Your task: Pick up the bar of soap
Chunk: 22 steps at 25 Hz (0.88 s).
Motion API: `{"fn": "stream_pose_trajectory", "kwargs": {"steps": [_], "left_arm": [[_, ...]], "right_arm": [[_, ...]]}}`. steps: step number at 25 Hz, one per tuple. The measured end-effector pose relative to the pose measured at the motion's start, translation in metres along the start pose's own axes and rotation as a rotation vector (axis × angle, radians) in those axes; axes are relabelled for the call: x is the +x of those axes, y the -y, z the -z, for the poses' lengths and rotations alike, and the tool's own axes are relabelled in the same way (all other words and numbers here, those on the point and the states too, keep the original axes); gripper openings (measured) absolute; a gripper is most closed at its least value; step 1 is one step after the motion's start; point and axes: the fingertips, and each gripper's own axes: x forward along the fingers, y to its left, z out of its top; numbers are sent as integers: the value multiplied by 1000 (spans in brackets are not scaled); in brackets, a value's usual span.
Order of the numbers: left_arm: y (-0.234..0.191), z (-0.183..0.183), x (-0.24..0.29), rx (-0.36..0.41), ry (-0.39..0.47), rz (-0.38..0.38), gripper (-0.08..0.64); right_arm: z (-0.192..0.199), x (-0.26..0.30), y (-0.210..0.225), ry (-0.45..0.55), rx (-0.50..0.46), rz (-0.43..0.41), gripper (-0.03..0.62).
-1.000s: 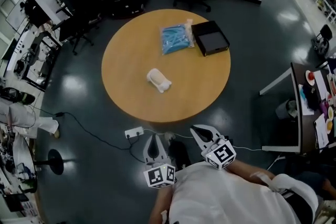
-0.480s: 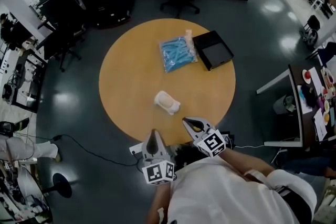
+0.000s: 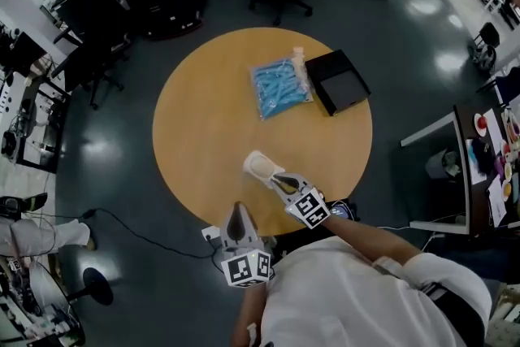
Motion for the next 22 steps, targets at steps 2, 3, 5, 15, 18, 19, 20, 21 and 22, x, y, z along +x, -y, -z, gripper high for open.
{"fn": "stream_pose_trajectory", "kwargs": {"steps": [2,3,5,15,18,19,20,21,22], "left_arm": [[-5,3,5,-17,-9,-18,3],[-6,5,6,-24,-14,-26,3],[-7,11,7,-35,-27,-40,3],[-26,22,-1,-57,-66,-117,3],[-31,22,0,-62,-64,-125,3],[-32,22,-1,-63,-63,-126,3],[-32,22,-1,-64,-63,-130,3],[-33,23,-2,-64,-65,-133,3],[-35,23,-3,-63,-67,-134,3]], "right_arm": [[16,27,9,-67,-24,6,24],[24,39,13,-98,-39,13,37],[39,62,20,-164,-67,20,146],[83,114,33,-375,-118,-18,259],[87,121,32,-402,-129,-28,263],[88,122,33,-404,-136,-25,264],[88,122,33,-404,-145,-20,264],[88,123,33,-404,-153,-15,264],[88,124,33,-405,-160,-10,264]]}}
